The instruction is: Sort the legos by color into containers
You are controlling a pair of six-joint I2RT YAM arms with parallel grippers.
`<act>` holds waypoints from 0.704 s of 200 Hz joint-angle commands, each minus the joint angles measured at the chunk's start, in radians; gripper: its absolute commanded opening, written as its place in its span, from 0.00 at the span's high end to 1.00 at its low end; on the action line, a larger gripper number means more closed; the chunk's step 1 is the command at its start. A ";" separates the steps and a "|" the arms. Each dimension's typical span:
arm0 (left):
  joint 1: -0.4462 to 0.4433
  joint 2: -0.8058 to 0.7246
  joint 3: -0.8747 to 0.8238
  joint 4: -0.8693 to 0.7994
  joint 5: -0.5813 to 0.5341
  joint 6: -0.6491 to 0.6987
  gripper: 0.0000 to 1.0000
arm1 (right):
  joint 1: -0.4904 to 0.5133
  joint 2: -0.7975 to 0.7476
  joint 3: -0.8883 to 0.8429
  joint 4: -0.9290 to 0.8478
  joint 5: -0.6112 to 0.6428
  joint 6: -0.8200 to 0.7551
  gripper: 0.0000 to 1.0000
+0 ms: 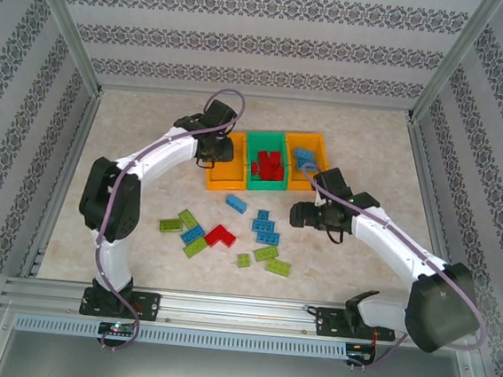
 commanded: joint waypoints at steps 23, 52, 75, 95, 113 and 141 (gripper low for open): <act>0.022 0.107 0.124 -0.065 0.034 -0.005 0.59 | 0.183 -0.104 -0.065 -0.033 -0.141 -0.058 0.07; 0.022 0.128 0.129 -0.059 0.049 -0.022 0.47 | 0.296 -0.082 -0.051 -0.104 -0.068 -0.035 0.06; 0.022 0.122 0.115 -0.040 0.073 -0.035 0.39 | 0.380 -0.039 -0.061 -0.114 -0.012 -0.020 0.05; 0.022 0.101 0.097 -0.028 0.085 -0.043 0.30 | 0.442 -0.002 -0.053 -0.118 0.010 -0.015 0.05; 0.022 0.064 0.067 -0.007 0.095 -0.044 0.18 | 0.483 0.008 -0.054 -0.117 0.016 -0.019 0.05; 0.022 0.016 0.031 0.003 0.103 -0.040 0.00 | 0.530 0.010 -0.055 -0.112 0.020 -0.022 0.05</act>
